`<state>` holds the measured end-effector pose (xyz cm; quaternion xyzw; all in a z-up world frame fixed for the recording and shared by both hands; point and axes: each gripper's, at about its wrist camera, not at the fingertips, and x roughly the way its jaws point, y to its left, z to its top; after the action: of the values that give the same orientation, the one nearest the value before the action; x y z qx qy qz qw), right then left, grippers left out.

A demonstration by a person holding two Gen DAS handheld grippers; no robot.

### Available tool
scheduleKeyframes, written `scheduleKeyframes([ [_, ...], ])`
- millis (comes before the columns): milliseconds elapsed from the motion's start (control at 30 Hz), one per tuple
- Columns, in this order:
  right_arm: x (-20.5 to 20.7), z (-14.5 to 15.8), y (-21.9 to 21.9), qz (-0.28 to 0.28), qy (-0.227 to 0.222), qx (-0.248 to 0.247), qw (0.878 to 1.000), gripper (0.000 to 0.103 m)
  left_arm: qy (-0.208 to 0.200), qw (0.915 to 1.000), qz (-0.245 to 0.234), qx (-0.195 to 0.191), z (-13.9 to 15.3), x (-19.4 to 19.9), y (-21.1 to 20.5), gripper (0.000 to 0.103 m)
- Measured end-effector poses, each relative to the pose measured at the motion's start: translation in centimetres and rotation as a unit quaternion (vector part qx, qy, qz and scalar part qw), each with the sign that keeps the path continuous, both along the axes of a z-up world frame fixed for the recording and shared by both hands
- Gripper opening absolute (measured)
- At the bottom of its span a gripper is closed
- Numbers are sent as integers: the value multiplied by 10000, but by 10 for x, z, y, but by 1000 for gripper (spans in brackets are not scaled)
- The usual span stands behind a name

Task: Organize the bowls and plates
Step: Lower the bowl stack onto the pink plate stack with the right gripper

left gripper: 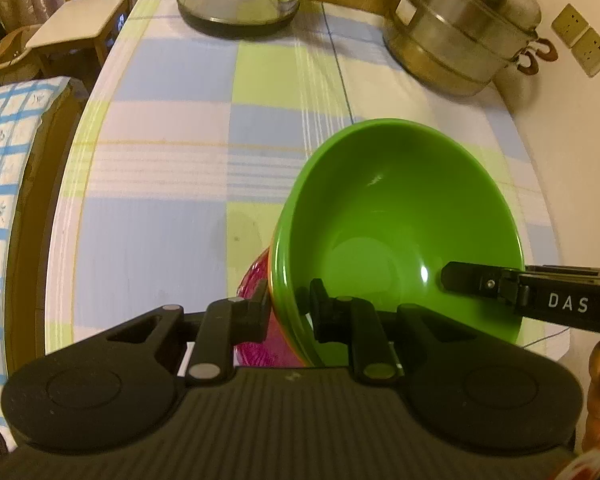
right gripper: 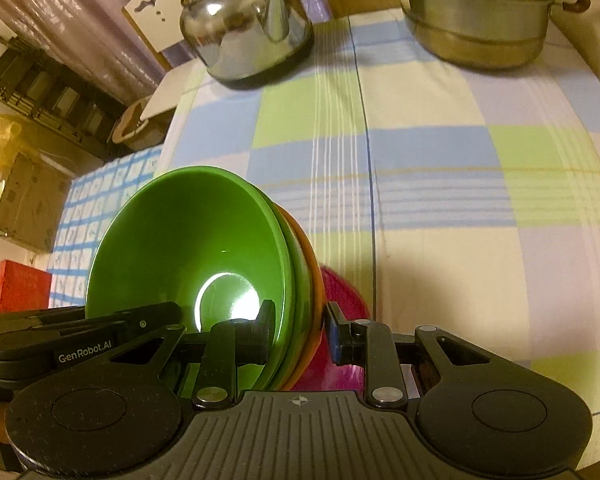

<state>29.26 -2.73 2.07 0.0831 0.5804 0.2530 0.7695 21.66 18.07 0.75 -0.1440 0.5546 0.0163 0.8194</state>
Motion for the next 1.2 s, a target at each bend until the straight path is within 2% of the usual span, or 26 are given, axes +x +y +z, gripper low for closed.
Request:
scheduleKeyframes([
  [500,-13,-28,5,154,255,-127,9995,26,293,9996,13,-7,-26,-9,3,17],
  [1200,-10,-59,0,109,557,-228,9981,26,624,9980,-21,-69,-58,-1,-1,17],
])
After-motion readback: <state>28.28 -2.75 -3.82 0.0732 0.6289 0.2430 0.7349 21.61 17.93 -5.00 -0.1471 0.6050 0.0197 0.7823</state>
